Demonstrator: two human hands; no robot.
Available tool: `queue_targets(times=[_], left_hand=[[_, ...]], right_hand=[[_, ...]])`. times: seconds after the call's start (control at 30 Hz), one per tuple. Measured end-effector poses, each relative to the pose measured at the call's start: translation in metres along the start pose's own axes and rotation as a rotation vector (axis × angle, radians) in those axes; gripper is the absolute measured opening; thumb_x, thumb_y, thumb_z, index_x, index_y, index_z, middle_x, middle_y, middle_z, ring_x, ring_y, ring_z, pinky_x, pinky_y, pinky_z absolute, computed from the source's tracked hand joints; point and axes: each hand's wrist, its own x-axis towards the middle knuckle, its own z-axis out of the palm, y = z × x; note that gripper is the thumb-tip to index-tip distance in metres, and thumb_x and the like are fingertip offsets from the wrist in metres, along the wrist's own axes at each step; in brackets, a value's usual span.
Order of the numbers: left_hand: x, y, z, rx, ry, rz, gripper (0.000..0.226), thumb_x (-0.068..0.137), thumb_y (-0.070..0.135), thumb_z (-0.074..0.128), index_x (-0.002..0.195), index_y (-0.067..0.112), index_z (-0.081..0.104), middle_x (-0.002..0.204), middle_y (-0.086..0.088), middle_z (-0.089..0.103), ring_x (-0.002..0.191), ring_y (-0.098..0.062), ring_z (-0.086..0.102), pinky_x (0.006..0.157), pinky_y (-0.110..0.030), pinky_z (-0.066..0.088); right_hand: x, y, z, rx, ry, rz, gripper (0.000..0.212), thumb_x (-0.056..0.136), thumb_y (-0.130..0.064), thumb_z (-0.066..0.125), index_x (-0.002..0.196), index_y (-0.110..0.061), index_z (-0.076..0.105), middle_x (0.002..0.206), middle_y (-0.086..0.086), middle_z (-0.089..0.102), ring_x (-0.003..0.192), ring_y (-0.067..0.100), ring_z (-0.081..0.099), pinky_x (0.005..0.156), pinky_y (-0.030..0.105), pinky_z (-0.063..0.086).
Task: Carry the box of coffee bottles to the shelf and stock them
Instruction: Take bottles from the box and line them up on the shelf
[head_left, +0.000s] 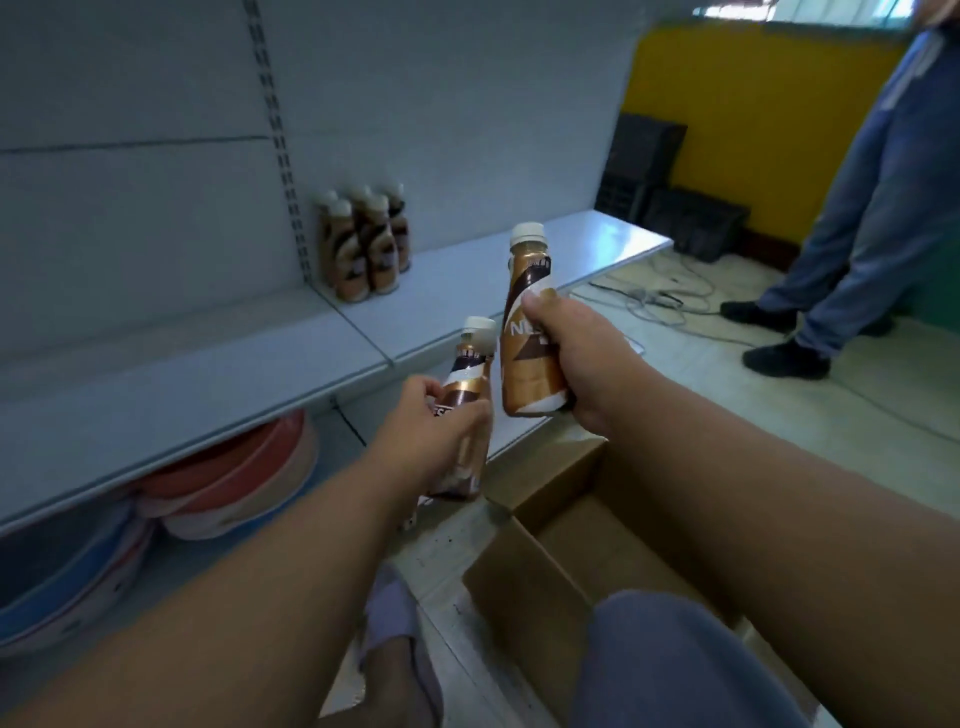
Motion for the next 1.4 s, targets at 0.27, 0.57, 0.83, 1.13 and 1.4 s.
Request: queue_targets(times=[0.27,0.57,0.83,1.13,1.4], left_hand=[[-0.022,-0.002,-0.104,-0.050,0.165,0.087,0.028,0.090,0.052,0.055,0.113,0.044,0.042,0.109,0.005,0.058,0.095,-0.022,0.058,0.083,-0.046,0.048],[0.105,0.020,-0.108,-0.069,0.198,0.144,0.042,0.073,0.055,0.058,0.114,0.058,0.049,0.121,0.010,0.063,0.107,-0.020,0.060,0.097,-0.051,0.046],[0.260,0.058,-0.071,0.178,0.340,0.337,0.029,0.079,0.044,0.069,0.106,0.045,0.059,0.098,0.023,0.066,0.094,-0.001,0.062,0.083,-0.031,0.050],[0.352,0.075,-0.055,0.614,0.403,0.393,0.035,0.072,0.043,0.075,0.094,0.018,0.063,0.088,-0.001,0.067,0.082,-0.023,0.064,0.074,-0.042,0.054],[0.351,0.094,-0.075,0.750,0.438,0.482,0.048,0.073,0.040,0.075,0.112,0.027,0.052,0.100,0.008,0.060,0.085,-0.016,0.059,0.069,-0.030,0.043]], right_hand=[[0.003,-0.039,0.109,-0.080,-0.079,-0.161,0.025,0.071,-0.031,0.056,0.094,-0.022,0.058,0.083,0.002,0.065,0.076,0.019,0.066,0.062,0.036,0.057],[0.139,-0.004,0.108,-0.126,-0.090,-0.246,0.030,0.085,-0.057,0.056,0.095,-0.030,0.060,0.082,-0.005,0.072,0.080,0.013,0.072,0.077,0.041,0.059],[0.287,0.016,0.055,-0.136,0.113,-0.182,0.033,0.079,-0.056,0.050,0.093,-0.027,0.059,0.093,0.003,0.069,0.088,0.022,0.067,0.084,0.052,0.055],[0.394,0.037,0.048,-0.337,0.004,-0.252,0.024,0.089,-0.043,0.052,0.098,-0.022,0.058,0.092,0.003,0.067,0.087,0.023,0.065,0.082,0.052,0.055],[0.409,0.049,0.037,-0.592,-0.133,-0.316,0.022,0.091,-0.040,0.056,0.107,-0.025,0.055,0.095,-0.006,0.065,0.090,0.016,0.062,0.078,0.038,0.052]])
